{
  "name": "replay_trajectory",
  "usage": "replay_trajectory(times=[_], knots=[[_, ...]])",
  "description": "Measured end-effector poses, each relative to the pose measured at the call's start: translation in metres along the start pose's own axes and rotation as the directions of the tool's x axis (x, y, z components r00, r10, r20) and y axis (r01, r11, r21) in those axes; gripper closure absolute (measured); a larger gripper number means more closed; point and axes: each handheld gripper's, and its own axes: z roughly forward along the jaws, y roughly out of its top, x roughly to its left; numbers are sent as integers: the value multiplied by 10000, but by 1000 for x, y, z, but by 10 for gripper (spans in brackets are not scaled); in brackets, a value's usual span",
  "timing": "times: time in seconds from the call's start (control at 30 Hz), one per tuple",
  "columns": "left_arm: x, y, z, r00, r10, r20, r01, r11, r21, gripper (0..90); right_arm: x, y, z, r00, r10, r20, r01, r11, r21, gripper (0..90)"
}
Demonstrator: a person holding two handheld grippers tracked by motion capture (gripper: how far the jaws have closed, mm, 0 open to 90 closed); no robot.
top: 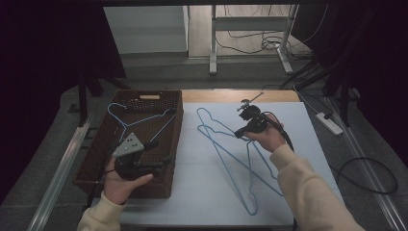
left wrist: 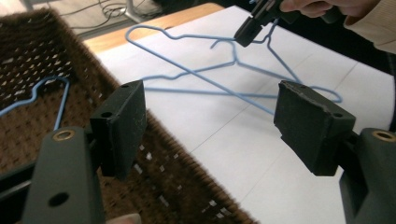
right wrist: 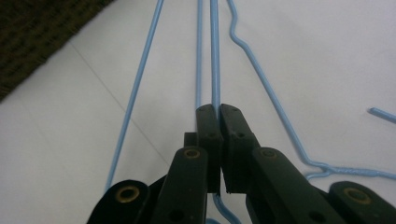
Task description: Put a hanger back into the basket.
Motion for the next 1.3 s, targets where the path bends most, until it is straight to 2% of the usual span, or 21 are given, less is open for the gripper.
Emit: replay_trajectory(times=[0.07,0.1,0.2,0.3,0.33,0.43,0.5,0.53,0.6,0.63,0.67,0.87,0.97,1.03,1.07,1.13,1.2,1.3], knots=[[-9,5,1,9999,160,11,-160,9999,-12,259,1,-2,-9,9996,271,-85,-273,9993,-249,881],[-9,5,1,9999,160,11,-160,9999,-12,260,1,-2,-9,9996,271,-85,-273,9993,-249,881],[-21,12,7,9986,184,504,-185,9998,18,259,3,-3,-16,9977,646,-199,-655,9969,-446,882],[-32,17,13,9964,350,775,-358,9993,79,259,6,-3,-24,9951,953,-245,-967,9932,-653,882],[-40,21,19,9943,530,925,-548,9984,168,259,7,-2,-26,9947,1001,-250,-1016,9924,-697,882],[-47,24,27,9927,595,1048,-631,9975,314,259,9,0,-29,9945,1013,-280,-1032,9915,-787,882],[-56,25,43,9885,648,1368,-732,9957,572,259,12,1,-31,9933,1067,-436,-1101,9902,-855,882],[-56,25,43,9885,648,1368,-732,9957,572,259,12,1,-31,9933,1067,-436,-1101,9902,-855,882],[-62,26,54,9851,724,1557,-848,9936,741,259,13,1,-31,9920,1124,-579,-1174,9888,-924,882],[-68,27,67,9824,716,1728,-887,9917,933,259,13,1,-31,9896,1226,-754,-1299,9865,-999,882],[-68,27,67,9824,716,1728,-887,9917,933,260,13,1,-31,9896,1226,-754,-1299,9865,-999,882],[-83,27,104,9731,710,2192,-1053,9833,1488,263,12,0,-34,9810,1579,-1127,-1712,9779,-1202,882],[-90,26,122,9707,699,2299,-1114,9786,1729,266,10,0,-35,9766,1741,-1261,-1910,9720,-1369,882],[-96,26,140,9722,717,2229,-1169,9735,1965,268,11,0,-36,9740,1840,-1322,-2029,9681,-1470,883],[-96,26,140,9722,717,2229,-1169,9735,1965,272,11,0,-36,9740,1840,-1322,-2029,9681,-1470,883],[-98,26,154,9757,523,2128,-978,9729,2095,284,12,-1,-37,9707,1971,-1373,-2175,9639,-1538,882],[-98,26,159,9773,481,2066,-933,9722,2150,295,12,-1,-36,9699,2012,-1375,-2219,9623,-1572,882],[-99,24,175,9813,264,1907,-730,9677,2415,310,12,-1,-36,9668,2134,-1408,-2354,9577,-1652,882]])
